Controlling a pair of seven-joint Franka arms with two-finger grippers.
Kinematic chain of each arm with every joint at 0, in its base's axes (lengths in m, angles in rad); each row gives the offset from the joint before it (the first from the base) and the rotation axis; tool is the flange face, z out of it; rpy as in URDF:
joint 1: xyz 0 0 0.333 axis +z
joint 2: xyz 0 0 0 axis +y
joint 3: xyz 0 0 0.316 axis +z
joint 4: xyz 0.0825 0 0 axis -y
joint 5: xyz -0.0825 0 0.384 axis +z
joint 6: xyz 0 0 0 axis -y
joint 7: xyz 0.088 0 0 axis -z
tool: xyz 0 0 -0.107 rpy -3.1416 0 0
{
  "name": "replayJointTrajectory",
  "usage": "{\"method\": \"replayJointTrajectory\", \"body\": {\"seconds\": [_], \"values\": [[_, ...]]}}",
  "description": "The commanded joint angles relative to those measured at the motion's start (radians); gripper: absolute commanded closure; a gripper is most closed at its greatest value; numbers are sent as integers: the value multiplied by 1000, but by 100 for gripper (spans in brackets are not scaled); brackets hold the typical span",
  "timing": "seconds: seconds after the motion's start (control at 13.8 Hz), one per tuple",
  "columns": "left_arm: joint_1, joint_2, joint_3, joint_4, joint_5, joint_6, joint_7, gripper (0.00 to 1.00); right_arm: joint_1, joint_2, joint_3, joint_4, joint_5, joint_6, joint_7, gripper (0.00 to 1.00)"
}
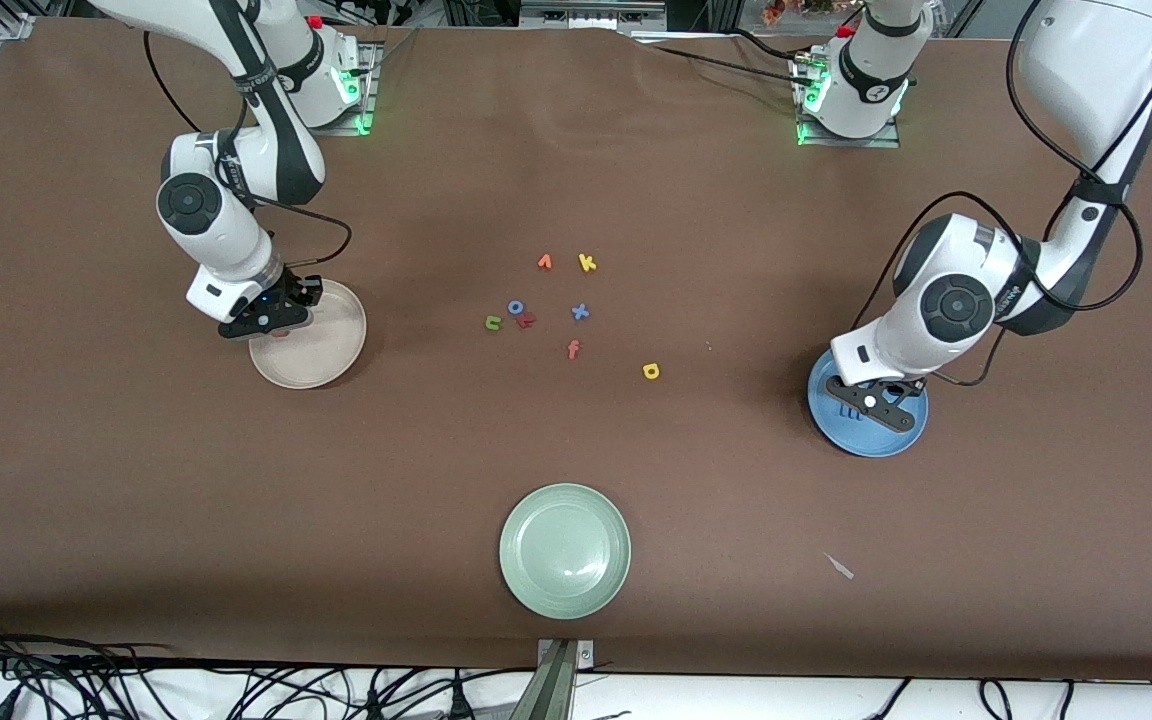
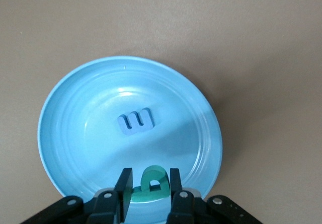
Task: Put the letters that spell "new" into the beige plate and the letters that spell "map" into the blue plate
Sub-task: 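Drop the teal b on the blue plate while the right gripper drops the orange o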
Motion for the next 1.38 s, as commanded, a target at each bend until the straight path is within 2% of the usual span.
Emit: {"method": "replayJointTrajectory", "body": {"seconds": [0.0,0.07,0.14,0.22,0.36,0.51,0.65,0.94,1.16,1.3], "values": [[38,17,-12,-4,-29,11,36,68,4,8,-3,-10,18,34,-17,48],[54,43,-12,-9,-29,50,36,65,4,8,-1,-10,18,33,-7,44],[54,47,-12,-12,-29,66,33,36,5,7,3,-7,18,31,7,40],[56,44,-13,-12,-29,65,27,0,8,7,17,-2,23,31,47,38],[52,32,-18,-12,-30,49,24,0,14,10,98,16,30,31,184,32],[54,6,-71,-3,-32,-6,-17,0,19,16,175,43,30,25,338,32],[56,-12,-134,4,-35,-50,-149,0,21,46,244,88,29,24,488,31],[1,-2,-180,28,-188,-46,-331,0,21,146,388,212,30,22,792,30],[-98,30,-179,59,-178,-35,-554,0,53,198,416,284,30,21,930,30],[-142,88,-177,62,-176,65,-687,0,93,244,416,332,30,21,998,30]]}}
